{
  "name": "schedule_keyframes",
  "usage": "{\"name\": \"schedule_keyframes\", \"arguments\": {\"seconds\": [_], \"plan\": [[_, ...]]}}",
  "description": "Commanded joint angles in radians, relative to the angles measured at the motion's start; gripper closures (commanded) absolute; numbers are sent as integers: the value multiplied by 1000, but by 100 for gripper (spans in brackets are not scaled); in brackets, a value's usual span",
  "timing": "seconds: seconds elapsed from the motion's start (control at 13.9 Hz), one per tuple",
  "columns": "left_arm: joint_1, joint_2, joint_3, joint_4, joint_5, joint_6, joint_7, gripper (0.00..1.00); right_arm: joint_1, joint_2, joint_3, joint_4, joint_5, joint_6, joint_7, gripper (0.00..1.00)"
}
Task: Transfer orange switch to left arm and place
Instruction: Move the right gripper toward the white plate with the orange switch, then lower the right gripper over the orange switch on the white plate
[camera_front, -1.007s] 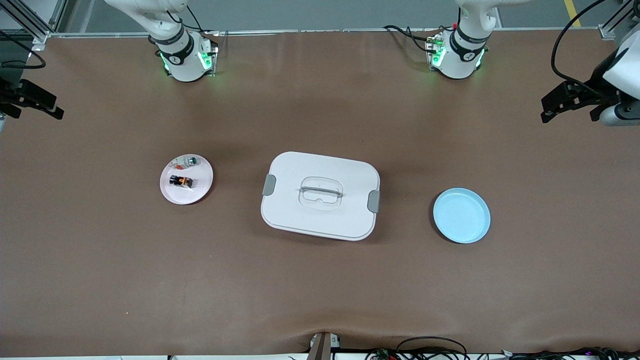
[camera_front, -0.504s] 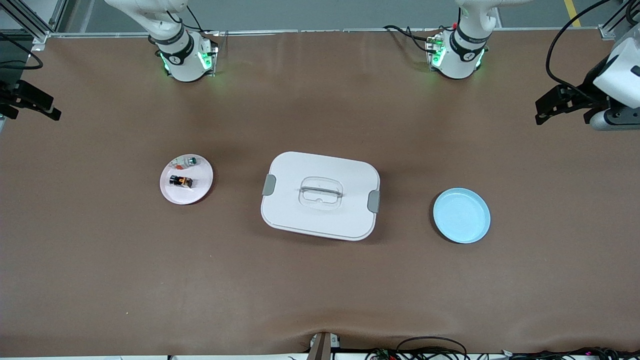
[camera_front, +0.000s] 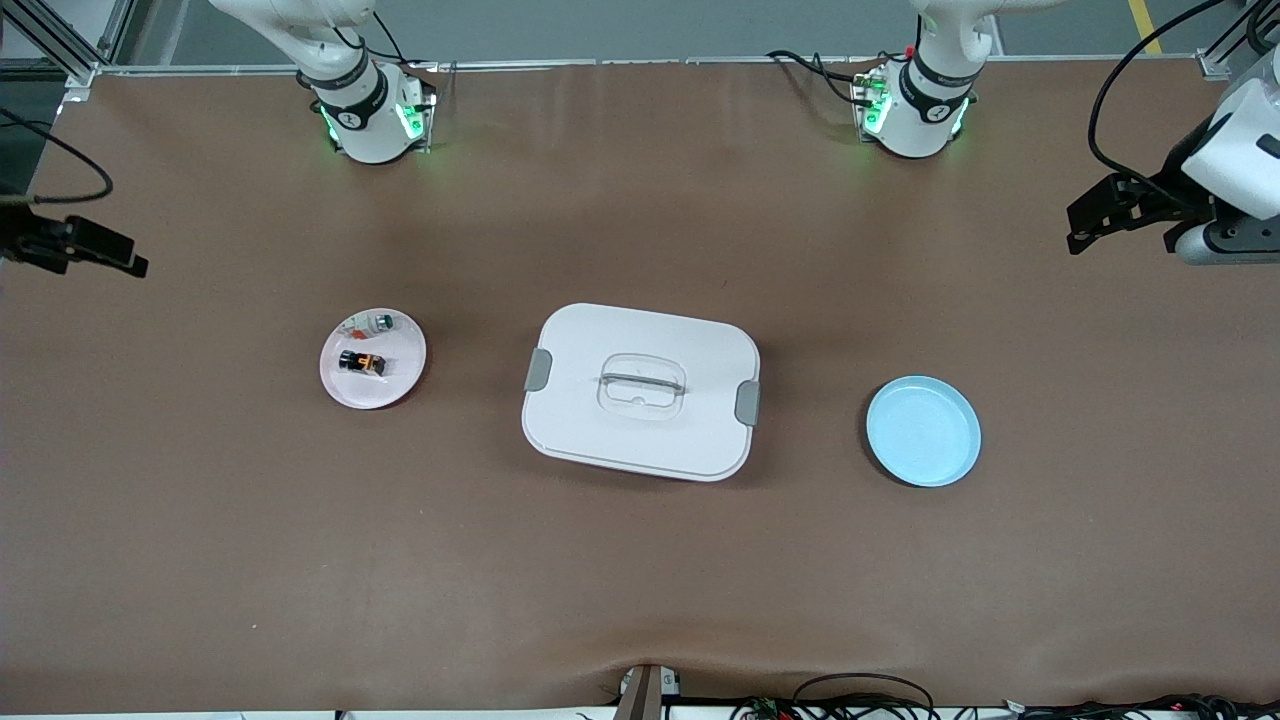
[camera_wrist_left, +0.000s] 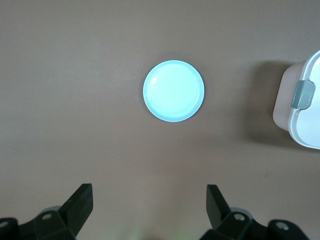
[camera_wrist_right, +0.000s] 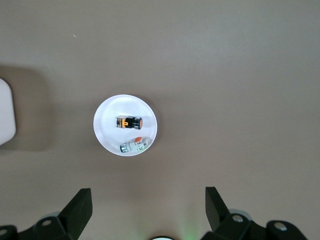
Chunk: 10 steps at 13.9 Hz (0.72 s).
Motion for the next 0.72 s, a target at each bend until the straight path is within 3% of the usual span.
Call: {"name": "schedule_keyframes", "arguments": {"seconds": [0.0,0.22,0.65], "plan": [[8,-15,-1,6,-17,1,16,0,-21,40,6,25,-9,-7,3,0],[11,-18,0,1,-17,-4,14,0,-20,52,6,0,6,36,6,0],[8,-17,-1,3,-17,-5,14,0,28,51,11,-214,6,248,47,0]]}}
